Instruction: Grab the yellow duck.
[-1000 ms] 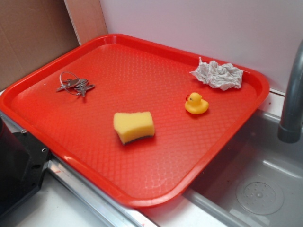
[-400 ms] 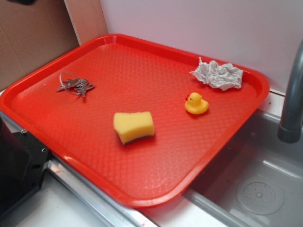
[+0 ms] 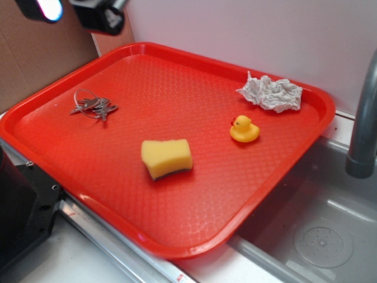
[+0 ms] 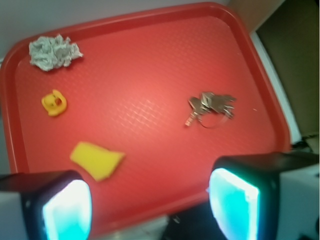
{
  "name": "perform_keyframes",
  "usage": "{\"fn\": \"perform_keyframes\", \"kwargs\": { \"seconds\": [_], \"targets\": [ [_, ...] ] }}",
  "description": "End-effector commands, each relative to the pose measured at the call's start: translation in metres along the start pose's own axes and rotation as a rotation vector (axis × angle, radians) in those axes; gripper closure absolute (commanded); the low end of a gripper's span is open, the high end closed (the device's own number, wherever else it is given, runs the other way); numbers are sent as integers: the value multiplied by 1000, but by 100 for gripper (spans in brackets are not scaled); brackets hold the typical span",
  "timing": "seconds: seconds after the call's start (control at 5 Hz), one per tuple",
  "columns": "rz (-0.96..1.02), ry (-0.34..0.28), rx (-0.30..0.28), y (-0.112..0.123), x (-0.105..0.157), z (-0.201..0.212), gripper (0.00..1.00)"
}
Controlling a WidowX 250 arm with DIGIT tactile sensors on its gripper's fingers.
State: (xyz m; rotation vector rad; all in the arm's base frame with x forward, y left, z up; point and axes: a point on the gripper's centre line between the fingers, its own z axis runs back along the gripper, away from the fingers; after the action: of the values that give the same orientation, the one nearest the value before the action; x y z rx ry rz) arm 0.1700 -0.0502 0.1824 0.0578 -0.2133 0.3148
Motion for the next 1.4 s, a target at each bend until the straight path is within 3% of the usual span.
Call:
{"fn": "perform_keyframes", "kwargs": {
  "seconds": [0.0,0.4,0.6,1.2],
  "targets": [
    [16,-104,-24,-44,19,-36,0],
    [-104,-37,-37,-85,36,-88,0],
    [-132,-38,10,-103,42,-109,0],
    [-181,13,53,-117,55,-157,0]
  ]
}}
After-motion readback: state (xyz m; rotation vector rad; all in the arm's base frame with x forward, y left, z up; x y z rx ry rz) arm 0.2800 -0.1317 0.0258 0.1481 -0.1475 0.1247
